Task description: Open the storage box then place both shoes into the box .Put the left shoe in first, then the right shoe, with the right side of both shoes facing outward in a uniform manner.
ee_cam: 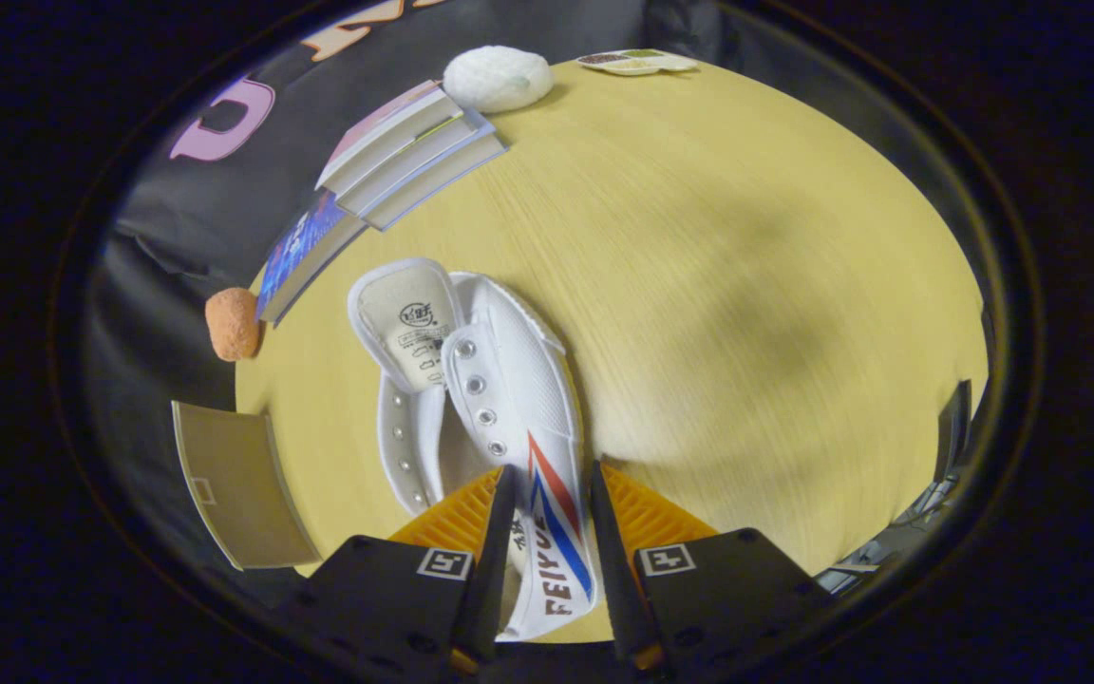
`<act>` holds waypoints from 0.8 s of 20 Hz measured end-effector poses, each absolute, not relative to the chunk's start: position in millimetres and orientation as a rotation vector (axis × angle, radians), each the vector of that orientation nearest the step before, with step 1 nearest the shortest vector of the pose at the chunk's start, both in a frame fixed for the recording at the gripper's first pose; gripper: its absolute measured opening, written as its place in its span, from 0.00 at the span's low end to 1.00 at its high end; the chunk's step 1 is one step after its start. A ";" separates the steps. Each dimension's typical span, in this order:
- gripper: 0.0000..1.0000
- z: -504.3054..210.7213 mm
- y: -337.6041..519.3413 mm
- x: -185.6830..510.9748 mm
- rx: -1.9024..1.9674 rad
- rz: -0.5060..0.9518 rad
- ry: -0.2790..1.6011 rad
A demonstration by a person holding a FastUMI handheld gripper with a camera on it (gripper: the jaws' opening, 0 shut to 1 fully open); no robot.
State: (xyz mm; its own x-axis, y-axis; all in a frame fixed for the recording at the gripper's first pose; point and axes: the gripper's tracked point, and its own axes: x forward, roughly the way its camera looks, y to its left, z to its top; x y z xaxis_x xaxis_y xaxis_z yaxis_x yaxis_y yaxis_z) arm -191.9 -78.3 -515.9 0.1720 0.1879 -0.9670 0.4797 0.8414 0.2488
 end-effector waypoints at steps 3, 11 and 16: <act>0.52 -516.1 -78.8 -192.5 0.599 -0.226 1.391; 0.04 -498.9 -70.9 -197.6 0.735 -0.193 1.339; 0.03 -481.1 -44.8 -195.1 0.847 -0.135 1.344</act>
State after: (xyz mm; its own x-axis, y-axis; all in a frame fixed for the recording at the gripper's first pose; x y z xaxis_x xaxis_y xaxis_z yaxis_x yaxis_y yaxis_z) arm -195.1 -44.8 -481.1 0.2653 0.3734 -0.8890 0.5432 0.7039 0.4577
